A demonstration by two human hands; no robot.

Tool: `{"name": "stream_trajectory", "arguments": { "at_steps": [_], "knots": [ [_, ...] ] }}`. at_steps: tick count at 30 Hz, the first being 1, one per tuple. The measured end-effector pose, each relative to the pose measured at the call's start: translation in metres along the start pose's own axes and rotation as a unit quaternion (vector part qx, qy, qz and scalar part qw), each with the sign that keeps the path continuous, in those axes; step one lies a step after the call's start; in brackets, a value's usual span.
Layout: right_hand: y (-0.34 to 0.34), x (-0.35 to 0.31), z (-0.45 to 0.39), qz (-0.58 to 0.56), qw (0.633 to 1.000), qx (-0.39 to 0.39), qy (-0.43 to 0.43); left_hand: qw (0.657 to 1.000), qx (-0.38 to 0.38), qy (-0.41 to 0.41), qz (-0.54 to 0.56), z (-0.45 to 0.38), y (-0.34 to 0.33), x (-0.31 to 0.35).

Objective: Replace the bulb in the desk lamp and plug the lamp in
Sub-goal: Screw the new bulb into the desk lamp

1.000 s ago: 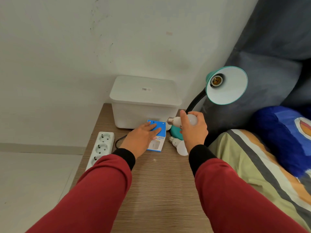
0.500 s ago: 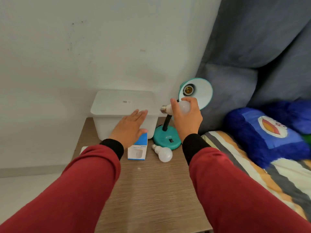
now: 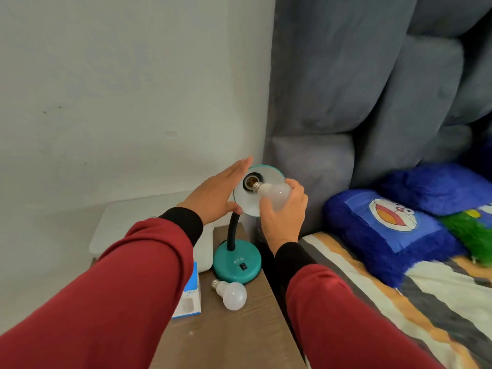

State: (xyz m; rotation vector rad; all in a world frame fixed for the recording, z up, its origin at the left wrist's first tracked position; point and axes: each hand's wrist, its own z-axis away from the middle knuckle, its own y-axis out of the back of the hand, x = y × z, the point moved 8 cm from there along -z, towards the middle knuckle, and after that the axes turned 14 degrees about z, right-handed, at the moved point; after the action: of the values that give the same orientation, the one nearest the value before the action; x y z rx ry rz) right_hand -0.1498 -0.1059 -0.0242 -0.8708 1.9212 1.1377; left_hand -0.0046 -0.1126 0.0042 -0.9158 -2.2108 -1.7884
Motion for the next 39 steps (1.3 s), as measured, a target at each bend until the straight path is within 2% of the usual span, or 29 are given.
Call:
{"name": "stream_trajectory", "arguments": {
  "at_steps": [5, 22, 27, 39],
  "knots": [
    [-0.017, 0.002, -0.001, 0.044, 0.998, -0.049, 0.017, 1.000, -0.022, -0.001, 0.010, -0.006, -0.001, -0.004],
    [-0.033, 0.005, -0.012, 0.064, 0.995, -0.074, -0.010, 0.999, -0.005, 0.001, 0.034, -0.009, 0.000, -0.009],
    [-0.032, 0.003, -0.014, 0.089, 0.991, -0.096, 0.021, 0.999, -0.002, 0.005, 0.043, -0.009, 0.000, -0.009],
    [-0.037, 0.001, -0.011, 0.048, 0.991, -0.120, 0.026, 1.000, -0.004, 0.004, 0.031, -0.009, -0.001, -0.006]
  ]
}}
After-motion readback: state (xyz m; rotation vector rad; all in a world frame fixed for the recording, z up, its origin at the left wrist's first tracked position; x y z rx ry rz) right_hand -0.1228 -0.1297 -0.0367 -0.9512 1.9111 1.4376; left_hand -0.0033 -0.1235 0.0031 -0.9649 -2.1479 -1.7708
